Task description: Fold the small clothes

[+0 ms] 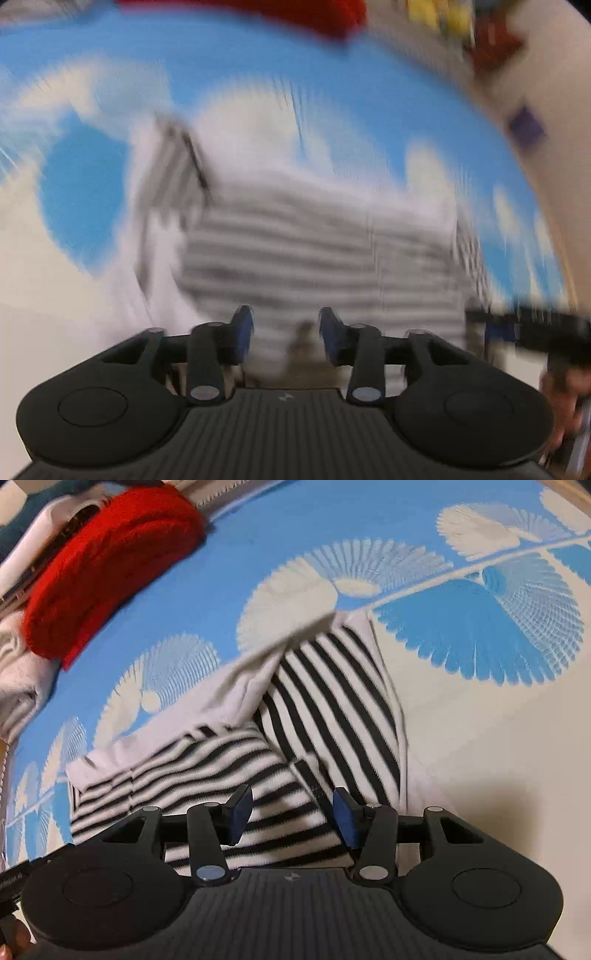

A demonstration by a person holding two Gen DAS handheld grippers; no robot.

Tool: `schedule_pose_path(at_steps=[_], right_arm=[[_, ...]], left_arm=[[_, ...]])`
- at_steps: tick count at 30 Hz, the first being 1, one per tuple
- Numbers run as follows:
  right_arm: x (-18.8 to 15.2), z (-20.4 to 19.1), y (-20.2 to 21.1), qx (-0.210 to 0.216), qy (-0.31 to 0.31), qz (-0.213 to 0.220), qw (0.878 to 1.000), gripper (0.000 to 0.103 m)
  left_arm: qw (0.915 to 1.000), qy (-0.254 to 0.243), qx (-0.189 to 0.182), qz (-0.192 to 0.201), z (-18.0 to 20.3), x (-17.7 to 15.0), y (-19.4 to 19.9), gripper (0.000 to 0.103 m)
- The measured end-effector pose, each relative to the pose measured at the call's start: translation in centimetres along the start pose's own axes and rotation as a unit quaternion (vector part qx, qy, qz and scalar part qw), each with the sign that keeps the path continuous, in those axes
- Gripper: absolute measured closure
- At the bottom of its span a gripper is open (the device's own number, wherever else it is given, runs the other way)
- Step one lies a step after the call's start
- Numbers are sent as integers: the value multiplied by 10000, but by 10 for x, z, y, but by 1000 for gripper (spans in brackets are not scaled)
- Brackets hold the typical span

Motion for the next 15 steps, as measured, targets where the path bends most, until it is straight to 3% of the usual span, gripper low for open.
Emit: schedule_pose_path(at_steps=[1,4,7,10,12,15], right_arm=[[-4,3,-7,-100,-72,-219,9997,53],[-2,-3,3,-360,77,-173,9992,53],[9,-13,47,-335,209,587,9975,53],[9,-19,104,-160,421,1529,9872,53],[-3,-18,142,-165,651,2064,9762,53],[-27,-4,185,-49,786,2386,9679,53]], left_arm=[[9991,-157,148,-377,-1,-9,-12,65],[9970,-585,456,-197,11,-11,12,64],[9929,-909,357,686,20,-3,66,61],[9845,-987,200,1438,23,-11,120,59],[9833,-1052,258,1460,25,-24,150,59],[9803,-1131,280,1597,25,-46,195,59]])
Point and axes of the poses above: each gripper's, at about its wrist camera, not at the fingertips, and y roughly against the way its jaws point, z to its right, x to its top, the point moved 3 cm from there along -y, roughly the way its jaws point, and after that the axes turned 1 degree about y, right-handed, at the moved point
